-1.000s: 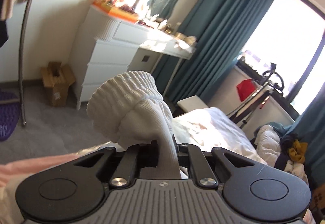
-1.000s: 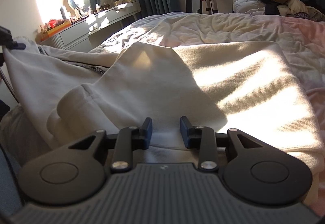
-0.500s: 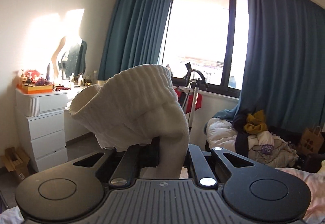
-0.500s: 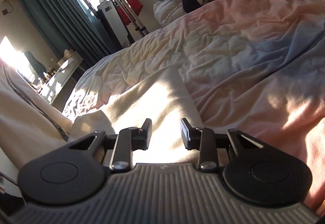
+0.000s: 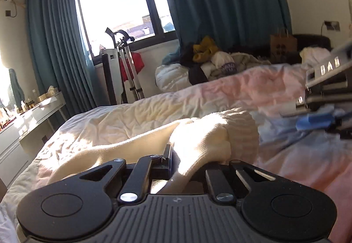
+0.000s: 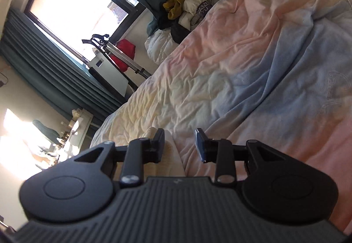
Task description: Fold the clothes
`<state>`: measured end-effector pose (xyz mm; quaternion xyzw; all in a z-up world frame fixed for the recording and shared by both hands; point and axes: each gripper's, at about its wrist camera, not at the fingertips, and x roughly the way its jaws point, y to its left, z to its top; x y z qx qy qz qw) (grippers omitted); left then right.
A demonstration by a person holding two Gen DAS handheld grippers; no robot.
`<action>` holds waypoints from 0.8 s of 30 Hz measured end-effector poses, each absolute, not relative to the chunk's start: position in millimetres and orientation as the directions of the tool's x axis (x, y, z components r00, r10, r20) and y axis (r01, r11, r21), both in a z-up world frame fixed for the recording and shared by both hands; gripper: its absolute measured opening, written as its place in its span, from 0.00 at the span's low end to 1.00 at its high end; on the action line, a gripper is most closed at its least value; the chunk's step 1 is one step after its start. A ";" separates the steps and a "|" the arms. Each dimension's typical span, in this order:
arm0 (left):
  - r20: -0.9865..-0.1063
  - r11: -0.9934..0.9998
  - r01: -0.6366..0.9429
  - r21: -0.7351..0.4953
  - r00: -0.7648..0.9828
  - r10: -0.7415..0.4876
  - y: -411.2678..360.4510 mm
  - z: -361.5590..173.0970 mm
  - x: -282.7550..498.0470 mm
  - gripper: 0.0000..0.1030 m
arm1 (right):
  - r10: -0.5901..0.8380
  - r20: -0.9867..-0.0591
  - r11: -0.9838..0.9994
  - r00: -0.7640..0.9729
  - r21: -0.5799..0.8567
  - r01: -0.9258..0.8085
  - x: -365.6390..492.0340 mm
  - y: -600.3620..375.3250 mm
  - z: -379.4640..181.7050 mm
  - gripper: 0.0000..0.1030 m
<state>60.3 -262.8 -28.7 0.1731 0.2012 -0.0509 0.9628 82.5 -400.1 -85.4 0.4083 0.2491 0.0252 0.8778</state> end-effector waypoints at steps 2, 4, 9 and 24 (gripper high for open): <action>-0.405 0.921 0.187 0.343 0.914 -0.035 -260.0 -36.0 57.5 0.09 | 0.278 -0.409 0.650 0.869 0.747 0.143 85.5 -400.0 -87.7 0.33; -0.408 0.903 0.215 0.372 0.912 -0.049 -257.0 -39.3 56.5 0.12 | 0.327 -0.405 0.625 0.854 0.770 0.126 91.8 -397.8 -92.7 0.33; -0.390 0.803 0.306 0.511 0.915 -0.101 -211.2 -51.7 41.2 0.49 | 0.436 -0.387 0.535 0.813 0.837 0.112 108.7 -392.6 -104.2 0.33; -0.408 0.670 0.498 0.550 0.861 -0.305 -169.9 -76.5 14.5 0.54 | 0.634 -0.331 0.291 0.699 0.939 0.181 183.7 -387.4 -147.5 0.33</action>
